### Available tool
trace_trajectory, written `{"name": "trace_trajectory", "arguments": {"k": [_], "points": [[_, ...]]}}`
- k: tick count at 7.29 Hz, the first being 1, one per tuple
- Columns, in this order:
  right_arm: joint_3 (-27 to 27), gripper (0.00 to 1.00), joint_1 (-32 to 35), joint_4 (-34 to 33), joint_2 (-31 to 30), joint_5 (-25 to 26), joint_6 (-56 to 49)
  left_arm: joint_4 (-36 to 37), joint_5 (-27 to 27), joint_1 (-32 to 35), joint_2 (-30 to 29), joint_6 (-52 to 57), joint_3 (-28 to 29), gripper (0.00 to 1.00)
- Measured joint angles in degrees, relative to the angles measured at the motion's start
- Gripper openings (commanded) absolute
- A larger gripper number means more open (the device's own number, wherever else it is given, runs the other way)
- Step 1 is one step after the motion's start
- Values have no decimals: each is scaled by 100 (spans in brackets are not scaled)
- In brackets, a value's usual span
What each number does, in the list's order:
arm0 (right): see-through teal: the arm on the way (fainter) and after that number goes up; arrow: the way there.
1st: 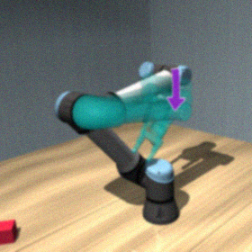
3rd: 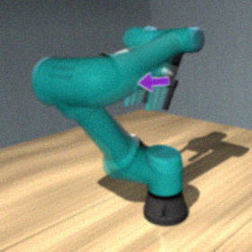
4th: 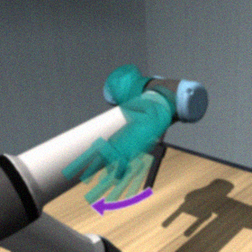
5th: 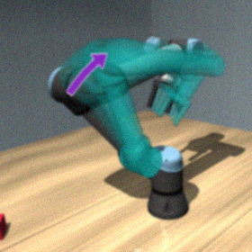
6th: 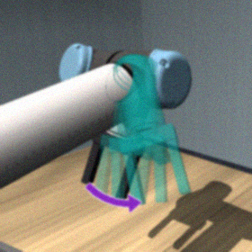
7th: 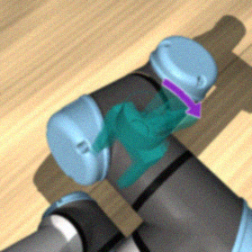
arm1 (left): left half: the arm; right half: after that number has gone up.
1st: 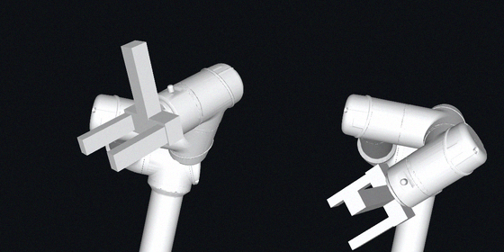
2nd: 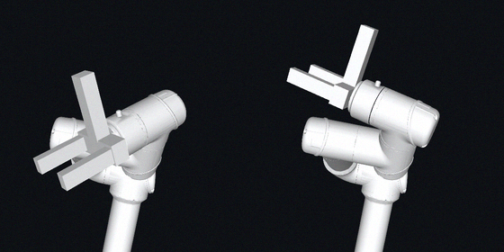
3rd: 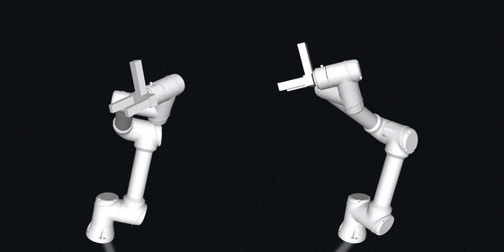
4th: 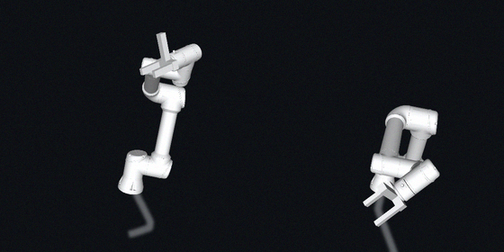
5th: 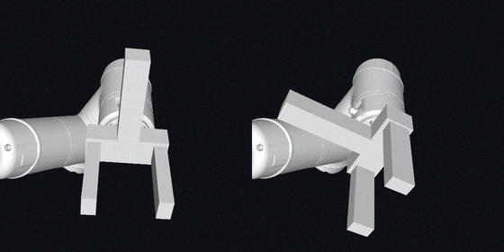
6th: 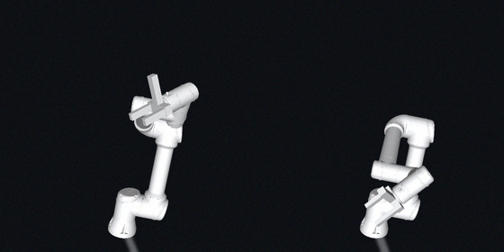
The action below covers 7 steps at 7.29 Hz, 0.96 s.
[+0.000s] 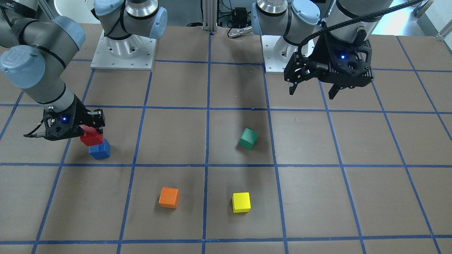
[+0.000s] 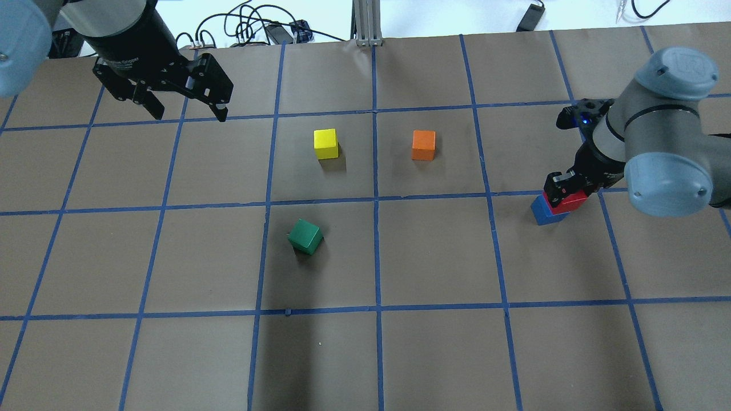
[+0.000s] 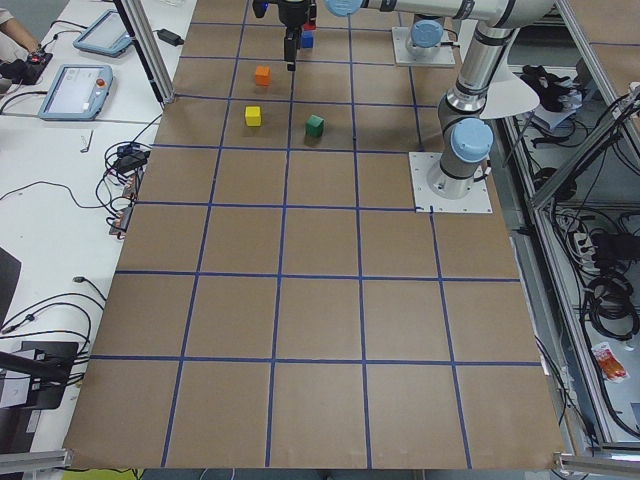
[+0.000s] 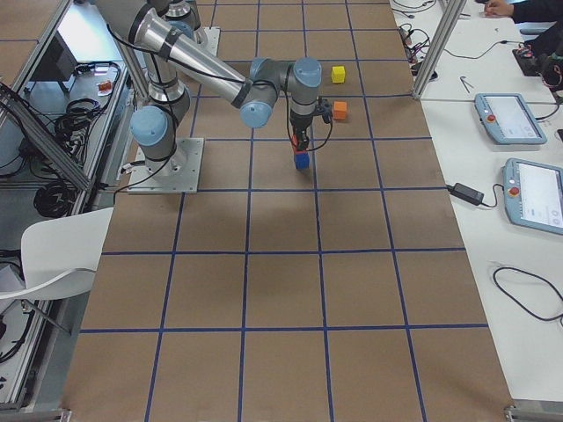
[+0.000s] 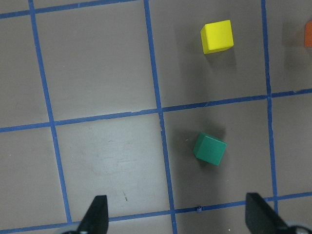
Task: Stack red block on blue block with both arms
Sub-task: 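Lower the red cube onto the blue cube and open the right gripper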
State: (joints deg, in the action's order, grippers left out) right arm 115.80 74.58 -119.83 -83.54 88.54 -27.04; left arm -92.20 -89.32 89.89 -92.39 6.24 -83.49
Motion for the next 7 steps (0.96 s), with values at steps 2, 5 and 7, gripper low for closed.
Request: {"name": "trace_trajectory", "arguments": {"k": [2,5,7], "points": [[13,0,-28,-5,43,-23,-10,0,0,2,-4,0,0,100],[26,0,-31,-196,220,-70,29,0,0,2,-7,0,0,100],[46,0,-31,-255,271,-79,32,0,-2,2,-6,0,0,100]]}}
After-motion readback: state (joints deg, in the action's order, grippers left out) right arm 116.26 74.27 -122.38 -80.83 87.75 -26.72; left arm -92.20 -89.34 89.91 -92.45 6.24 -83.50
